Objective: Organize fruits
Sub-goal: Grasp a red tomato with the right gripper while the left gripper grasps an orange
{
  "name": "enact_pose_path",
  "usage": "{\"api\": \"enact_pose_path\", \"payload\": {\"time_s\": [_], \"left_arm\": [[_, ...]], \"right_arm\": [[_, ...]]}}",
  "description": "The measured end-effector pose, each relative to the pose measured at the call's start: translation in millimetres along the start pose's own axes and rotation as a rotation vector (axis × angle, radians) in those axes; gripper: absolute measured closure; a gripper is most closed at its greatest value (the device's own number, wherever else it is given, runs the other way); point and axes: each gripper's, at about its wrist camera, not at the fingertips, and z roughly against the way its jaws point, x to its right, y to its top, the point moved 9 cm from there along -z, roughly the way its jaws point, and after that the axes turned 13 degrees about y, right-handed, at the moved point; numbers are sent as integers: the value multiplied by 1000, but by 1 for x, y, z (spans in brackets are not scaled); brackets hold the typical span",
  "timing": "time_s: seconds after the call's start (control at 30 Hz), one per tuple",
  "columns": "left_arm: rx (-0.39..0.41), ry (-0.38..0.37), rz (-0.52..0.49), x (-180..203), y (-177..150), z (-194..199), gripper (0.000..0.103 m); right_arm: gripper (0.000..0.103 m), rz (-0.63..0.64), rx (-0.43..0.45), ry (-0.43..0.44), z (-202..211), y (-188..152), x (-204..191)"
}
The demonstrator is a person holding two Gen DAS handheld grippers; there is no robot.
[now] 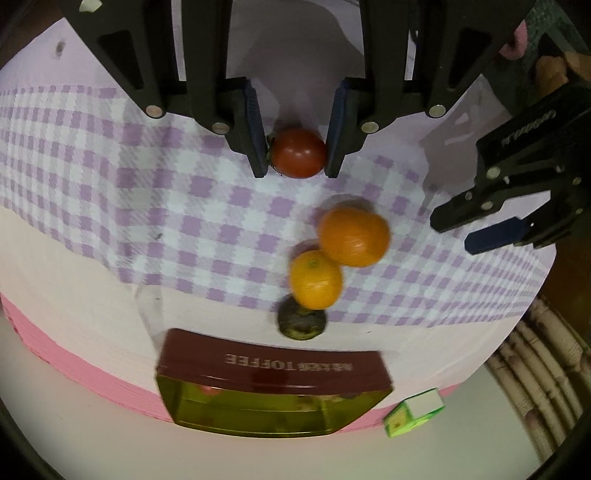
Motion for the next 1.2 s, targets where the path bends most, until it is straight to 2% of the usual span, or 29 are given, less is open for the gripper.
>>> {"api": "enact_pose_path", "payload": {"time_s": [0.3, 0.63, 0.83, 0.87, 1.03, 1.13, 1.2], "left_arm": [[-14, -88, -46, 25, -9, 7, 55], [-20, -169, -66, 44, -14, 25, 46], [-36, -146, -63, 39, -5, 23, 45], [-40, -141, -62, 40, 4, 19, 45], [-41, -128, -49, 37, 3, 21, 45], [-47, -109, -53, 44, 17, 12, 45], [-56, -101, -44, 31, 8, 12, 45]], "right_arm": [[74, -34, 22, -64, 10, 3, 32], [74, -71, 37, -81, 20, 2, 55], [74, -73, 41, -74, 24, -1, 60], [74, -75, 42, -72, 24, -1, 60], [74, -76, 45, -70, 24, -2, 60], [74, -77, 44, -70, 24, -2, 60], [74, -76, 44, -71, 24, -2, 60]]}}
